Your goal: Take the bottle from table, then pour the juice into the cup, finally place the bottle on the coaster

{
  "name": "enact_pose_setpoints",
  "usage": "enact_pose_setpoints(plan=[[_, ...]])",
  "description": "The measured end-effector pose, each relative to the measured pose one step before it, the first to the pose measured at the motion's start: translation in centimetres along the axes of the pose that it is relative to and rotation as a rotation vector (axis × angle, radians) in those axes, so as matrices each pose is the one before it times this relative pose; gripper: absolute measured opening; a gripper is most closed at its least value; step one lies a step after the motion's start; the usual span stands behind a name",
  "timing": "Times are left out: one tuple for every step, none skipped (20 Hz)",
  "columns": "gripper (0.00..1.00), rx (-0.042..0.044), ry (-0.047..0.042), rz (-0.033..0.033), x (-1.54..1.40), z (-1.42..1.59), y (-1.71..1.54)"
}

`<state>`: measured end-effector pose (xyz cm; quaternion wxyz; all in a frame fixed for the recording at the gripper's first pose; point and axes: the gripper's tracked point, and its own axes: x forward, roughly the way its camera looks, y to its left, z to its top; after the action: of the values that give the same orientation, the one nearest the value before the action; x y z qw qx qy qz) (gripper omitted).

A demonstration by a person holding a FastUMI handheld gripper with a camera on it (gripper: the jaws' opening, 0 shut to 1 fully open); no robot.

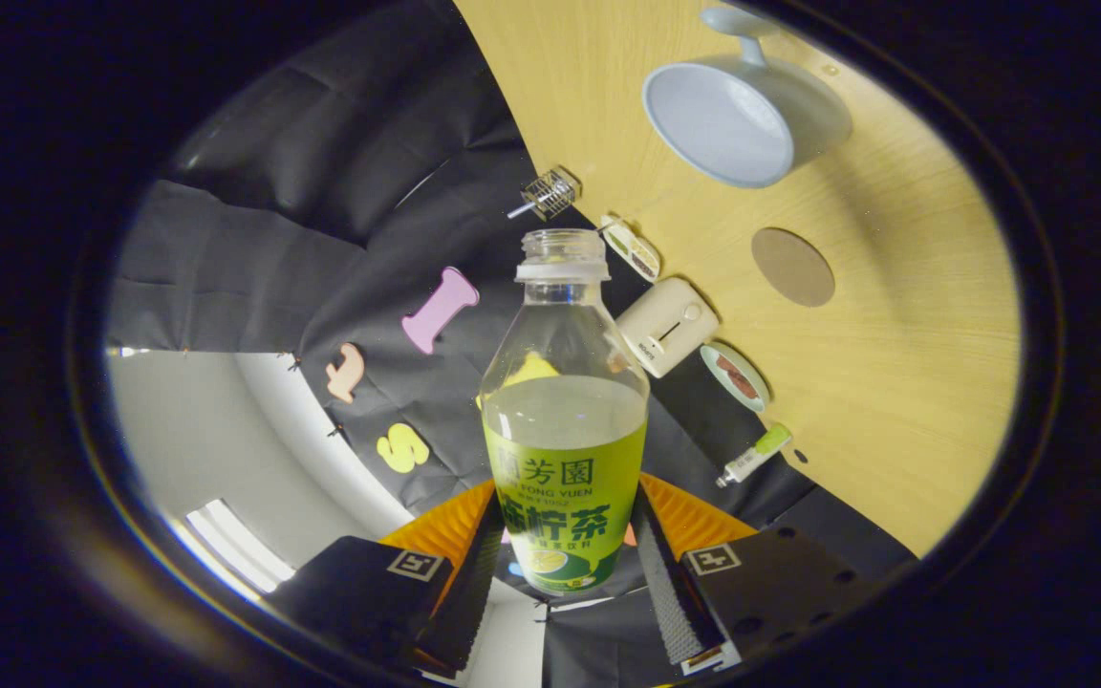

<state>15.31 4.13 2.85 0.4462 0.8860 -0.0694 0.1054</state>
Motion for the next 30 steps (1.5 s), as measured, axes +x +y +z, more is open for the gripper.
enact_pose_setpoints(plan=[[0.77, -0.00407, -0.0021, -0.0002, 0.119, -0.044, -0.114], [0.77, -0.00345, -0.00237, 0.00196, -0.012, -0.009, -0.028], [0.77, -0.00335, -0.00122, 0.00236, 0.02, 0.006, 0.0], [0.77, -0.0017, 0.00119, 0.00016, -0.064, 0.019, -0.085], [0.77, 0.00018, 0.00024, -0.0023, -0.05, 0.008, 0.003], [0.77, 0.0016, -0.00153, -0.00355, -0.049, 0.074, -0.005], [0.77, 0.00152, 0.00166, -0.00506, 0.167, -0.165, 0.065], [0.77, 0.00016, 0.00141, -0.00388, 0.011, -0.036, -0.014], [0.77, -0.00335, 0.00404, -0.0047, -0.001, 0.056, -0.034], [0.77, -0.00562, 0.00585, -0.0046, -0.101, -0.028, -0.037], [0.77, -0.00752, 0.00234, -0.00346, -0.168, 0.07, -0.085], [0.77, -0.00594, -0.00009, -0.00082, -0.095, 0.076, -0.079], [0.77, -0.00533, 0.00209, 0.0017, 0.061, -0.102, -0.053], [0.77, -0.00906, -0.0035, 0.00319, -0.071, 0.082, -0.002], [0.77, -0.01575, 0.00012, 0.00165, 0.149, -0.039, -0.222], [0.77, -0.01757, -0.00157, -0.00144, -0.018, -0.003, -0.24], [0.77, -0.01954, -0.00082, 0.00083, 0.04, 0.074, -0.233], [0.77, -0.02263, 0.00029, -0.00036, -0.07, -0.001, -0.258], [0.77, -0.02873, -0.00052, 0.00053, -0.175, -0.016, -0.256], [0.77, -0.03397, 0.00046, -0.0011, -0.332, 0.044, -0.382], [0.77, -0.0302, 0.00149, -0.01107, 0.139, -0.22, -0.323], [0.77, -0.02185, 0.00418, -0.00796, -0.005, -0.25, -0.214], [0.77, -0.01789, 0.00044, -0.00288, -0.139, -0.263, 0.262], [0.77, -0.01876, -0.00011, 0.00377, -0.458, -0.289, 0.204], [0.77, -0.02235, 0.00269, -0.00523, -0.245, -0.313, -0.056], [0.77, -0.03871, 0.00481, -0.02281, -0.212, -0.214, -0.534], [0.77, -0.05862, 0.00242, -0.03276, 0.071, -0.304, -0.881], [0.77, -0.06795, -0.00008, -0.03324, -0.261, -0.153, -0.767], [0.77, -0.06316, -0.00277, -0.02478, -0.23, -0.017, -0.488], [0.77, -0.05392, -0.0071, -0.01045, -0.474, -0.056, -0.347]])
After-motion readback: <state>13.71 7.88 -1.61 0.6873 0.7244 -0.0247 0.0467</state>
